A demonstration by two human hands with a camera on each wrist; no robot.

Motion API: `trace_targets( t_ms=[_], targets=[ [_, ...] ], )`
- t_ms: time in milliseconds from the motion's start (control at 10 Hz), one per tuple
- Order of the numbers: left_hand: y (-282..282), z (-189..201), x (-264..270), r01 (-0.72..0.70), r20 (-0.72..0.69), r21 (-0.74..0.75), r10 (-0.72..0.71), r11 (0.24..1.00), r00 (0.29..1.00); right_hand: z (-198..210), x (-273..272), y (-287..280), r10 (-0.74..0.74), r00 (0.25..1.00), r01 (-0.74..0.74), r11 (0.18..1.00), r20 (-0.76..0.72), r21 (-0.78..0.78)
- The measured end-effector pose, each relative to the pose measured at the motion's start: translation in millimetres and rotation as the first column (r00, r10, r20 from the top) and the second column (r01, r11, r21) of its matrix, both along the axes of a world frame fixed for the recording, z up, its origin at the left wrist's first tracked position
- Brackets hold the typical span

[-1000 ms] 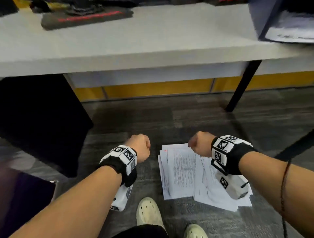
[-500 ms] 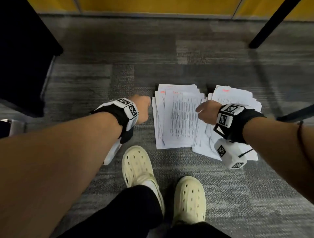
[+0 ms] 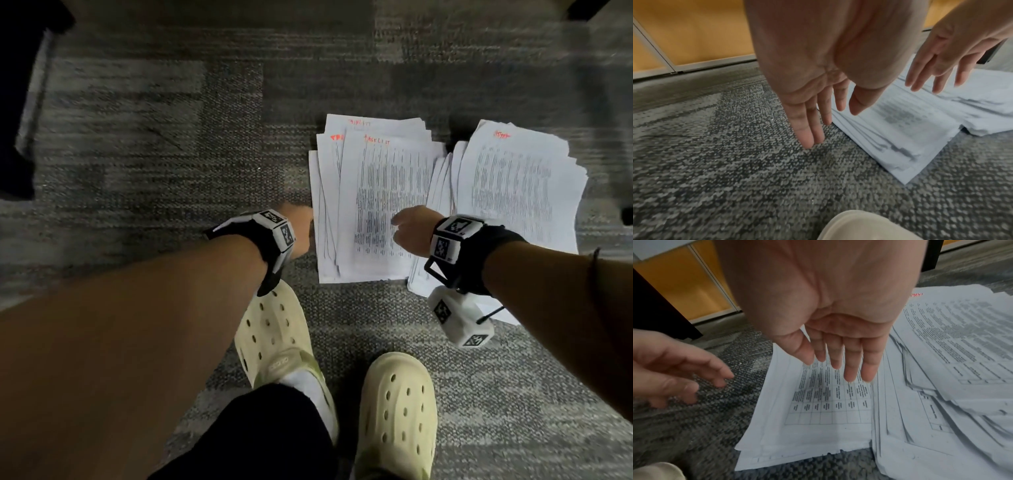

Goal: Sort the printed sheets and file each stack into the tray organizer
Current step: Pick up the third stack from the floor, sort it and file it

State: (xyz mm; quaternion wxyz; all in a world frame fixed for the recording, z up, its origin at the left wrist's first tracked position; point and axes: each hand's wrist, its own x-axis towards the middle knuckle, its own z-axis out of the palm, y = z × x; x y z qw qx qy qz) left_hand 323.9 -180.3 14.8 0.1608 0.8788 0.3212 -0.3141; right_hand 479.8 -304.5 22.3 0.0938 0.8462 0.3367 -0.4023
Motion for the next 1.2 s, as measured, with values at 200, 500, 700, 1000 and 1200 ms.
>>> trace_targets(
  t_ms=[200, 500, 700, 1000, 1200],
  targets=[
    [6.1, -38.1, 9.1, -0.165, 0.049, -0.088, 0.17, 0.982, 0.984, -20.5, 1.5, 7.0, -0.011, 1.0, 0.011, 1.0, -0.021, -0.001],
    [5.8, -60.0, 32.3, -0.483, 0.032, -0.23, 0.503, 0.845, 0.864, -41.2, 5.6, -0.7, -0.072, 0.997, 0.073, 0.996, -0.007, 0.056],
    [1.9, -63.2, 42.2, -0.614, 0.094, -0.371, 0.687, 0.696, 0.721, -56.0, 4.7, -10.0, -0.205, 0.976, 0.211, 0.971, -0.07, 0.11],
    [-15.5, -70.4, 50.3, -0.65, 0.11, -0.368, 0.726, 0.665, 0.679, -57.0, 6.0, -11.9, -0.196, 0.966, 0.225, 0.958, -0.169, 0.177],
    [-18.0, -64.2, 52.5, -0.614, 0.199, -0.368, 0.704, 0.698, 0.681, -59.5, 1.5, -9.8, -0.172, 0.963, 0.211, 0.961, -0.206, 0.182]
  ],
)
